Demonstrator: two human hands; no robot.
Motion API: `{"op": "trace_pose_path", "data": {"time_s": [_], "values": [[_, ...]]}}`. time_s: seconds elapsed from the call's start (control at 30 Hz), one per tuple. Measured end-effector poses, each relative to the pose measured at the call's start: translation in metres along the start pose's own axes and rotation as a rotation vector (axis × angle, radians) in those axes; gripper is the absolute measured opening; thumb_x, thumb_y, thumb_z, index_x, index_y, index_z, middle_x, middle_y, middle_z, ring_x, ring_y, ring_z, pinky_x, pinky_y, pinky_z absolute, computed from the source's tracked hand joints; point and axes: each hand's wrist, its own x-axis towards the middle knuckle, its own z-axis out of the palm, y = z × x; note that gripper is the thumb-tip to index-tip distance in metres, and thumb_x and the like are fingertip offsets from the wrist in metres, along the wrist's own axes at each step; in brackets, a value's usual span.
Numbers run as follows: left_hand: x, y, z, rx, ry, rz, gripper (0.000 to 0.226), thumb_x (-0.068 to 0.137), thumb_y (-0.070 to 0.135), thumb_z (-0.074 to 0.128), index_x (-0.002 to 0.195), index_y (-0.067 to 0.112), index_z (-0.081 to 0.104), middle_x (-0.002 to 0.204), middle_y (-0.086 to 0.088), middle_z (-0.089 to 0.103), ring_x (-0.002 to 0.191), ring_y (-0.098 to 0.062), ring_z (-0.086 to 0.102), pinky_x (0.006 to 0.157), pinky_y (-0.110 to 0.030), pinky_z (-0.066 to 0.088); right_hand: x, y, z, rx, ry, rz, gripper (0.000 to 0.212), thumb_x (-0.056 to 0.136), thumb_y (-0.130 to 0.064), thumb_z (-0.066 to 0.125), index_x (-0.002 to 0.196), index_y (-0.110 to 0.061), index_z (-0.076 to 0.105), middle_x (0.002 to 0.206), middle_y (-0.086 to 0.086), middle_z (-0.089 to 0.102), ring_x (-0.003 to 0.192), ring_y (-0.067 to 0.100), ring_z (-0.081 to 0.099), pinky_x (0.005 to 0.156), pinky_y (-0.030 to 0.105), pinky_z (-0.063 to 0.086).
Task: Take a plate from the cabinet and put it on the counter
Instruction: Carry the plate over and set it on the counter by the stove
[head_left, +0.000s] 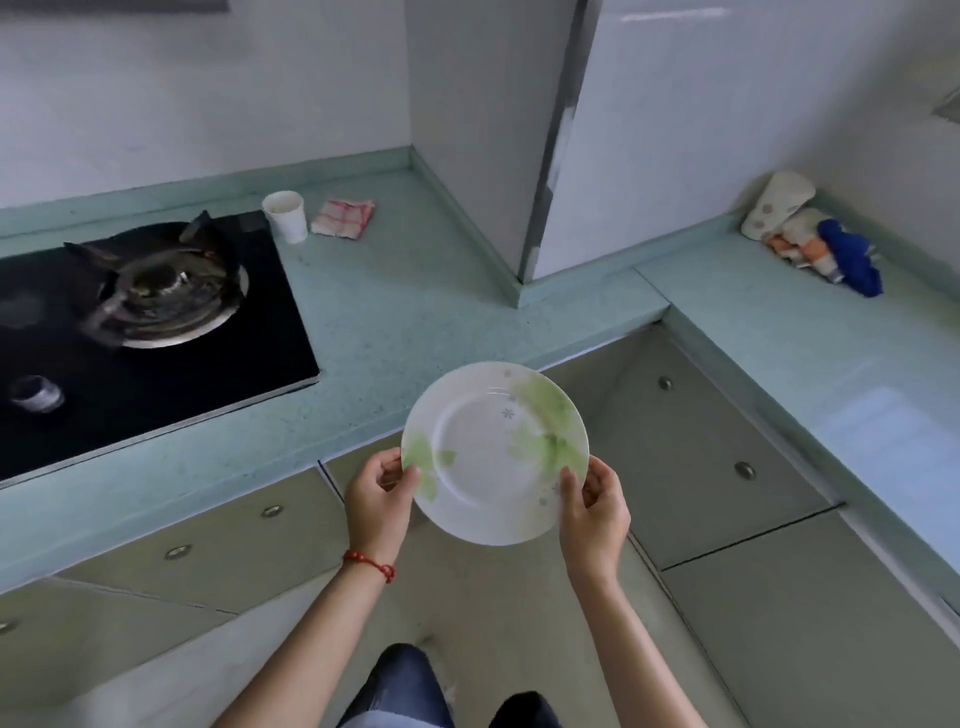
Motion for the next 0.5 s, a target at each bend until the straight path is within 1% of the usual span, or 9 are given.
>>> {"op": "trace_pose_path", "data": {"time_s": [0.1, 0.13, 0.23, 0.27, 0.37, 0.4, 0.43, 0.5], "values": [[0.026, 0.003, 0.001, 0.006, 0.051, -0.012, 0.016, 0.078, -0.006, 0.060, 0.093, -0.001, 0.063, 0.082, -0.006, 0.063, 0.064, 0.010, 0.059, 0.057, 0.000, 0.045, 0.019, -0.011, 0.023, -0.001, -0.047, -0.014, 0.023, 0.086, -0.012, 0.059, 0.109, -0.009, 0.059, 0.071, -0.012, 0.059, 0.059, -0.013, 0.053, 0.057, 0.002, 0.042], [0.033, 0.005, 0.001, 0.006, 0.072, -0.015, 0.017, 0.078, -0.006, 0.060, 0.094, -0.002, 0.063, 0.083, -0.006, 0.062, 0.064, 0.011, 0.059, 0.058, 0.000, 0.044, 0.026, -0.014, 0.030, -0.003, -0.064, -0.017, 0.023, 0.086, -0.012, 0.059, 0.109, -0.010, 0.059, 0.073, -0.013, 0.059, 0.060, -0.014, 0.054, 0.057, 0.002, 0.042], [0.050, 0.009, 0.003, 0.006, 0.128, -0.023, 0.017, 0.078, -0.005, 0.061, 0.095, -0.004, 0.062, 0.084, -0.008, 0.062, 0.070, 0.001, 0.058, 0.058, 0.000, 0.044, 0.046, -0.023, 0.048, -0.015, -0.111, -0.028, 0.023, 0.086, -0.012, 0.059, 0.108, -0.009, 0.059, 0.075, -0.014, 0.060, 0.062, -0.015, 0.055, 0.058, 0.001, 0.042], [0.056, 0.010, 0.004, 0.007, 0.144, -0.024, 0.017, 0.078, -0.005, 0.061, 0.094, -0.003, 0.063, 0.083, -0.007, 0.062, 0.069, 0.003, 0.059, 0.058, 0.001, 0.044, 0.054, -0.026, 0.055, -0.020, -0.128, -0.032, 0.022, 0.086, -0.012, 0.059, 0.108, -0.009, 0.059, 0.074, -0.013, 0.060, 0.061, -0.015, 0.055, 0.058, 0.002, 0.043], [0.077, 0.011, 0.010, 0.014, 0.189, -0.040, 0.016, 0.078, -0.005, 0.061, 0.093, 0.000, 0.063, 0.080, -0.002, 0.061, 0.066, 0.016, 0.057, 0.058, 0.002, 0.042, 0.078, -0.032, 0.074, -0.032, -0.187, -0.044, 0.024, 0.086, -0.015, 0.059, 0.109, -0.008, 0.059, 0.075, -0.013, 0.060, 0.063, -0.011, 0.057, 0.059, 0.003, 0.044], [0.084, 0.012, 0.014, 0.014, 0.207, -0.047, 0.016, 0.078, -0.005, 0.061, 0.093, 0.000, 0.063, 0.080, -0.001, 0.061, 0.066, 0.016, 0.057, 0.058, 0.002, 0.042, 0.087, -0.033, 0.080, -0.036, -0.206, -0.047, 0.025, 0.086, -0.016, 0.059, 0.110, -0.007, 0.058, 0.074, -0.013, 0.060, 0.064, -0.007, 0.058, 0.058, 0.003, 0.044], [0.092, 0.012, 0.018, 0.014, 0.224, -0.056, 0.016, 0.078, -0.005, 0.061, 0.093, 0.001, 0.063, 0.081, -0.001, 0.061, 0.068, 0.013, 0.058, 0.058, 0.001, 0.043, 0.096, -0.035, 0.086, -0.041, -0.224, -0.051, 0.026, 0.087, -0.016, 0.059, 0.110, -0.006, 0.058, 0.074, -0.013, 0.060, 0.065, -0.003, 0.058, 0.058, 0.003, 0.043], [0.107, 0.013, 0.028, 0.014, 0.260, -0.070, 0.015, 0.078, -0.004, 0.061, 0.092, 0.001, 0.063, 0.083, -0.007, 0.063, 0.071, 0.001, 0.060, 0.058, 0.000, 0.044, 0.118, -0.039, 0.098, -0.050, -0.264, -0.060, 0.027, 0.087, -0.017, 0.058, 0.112, -0.006, 0.057, 0.074, -0.012, 0.059, 0.068, -0.001, 0.056, 0.057, 0.001, 0.041]]}}
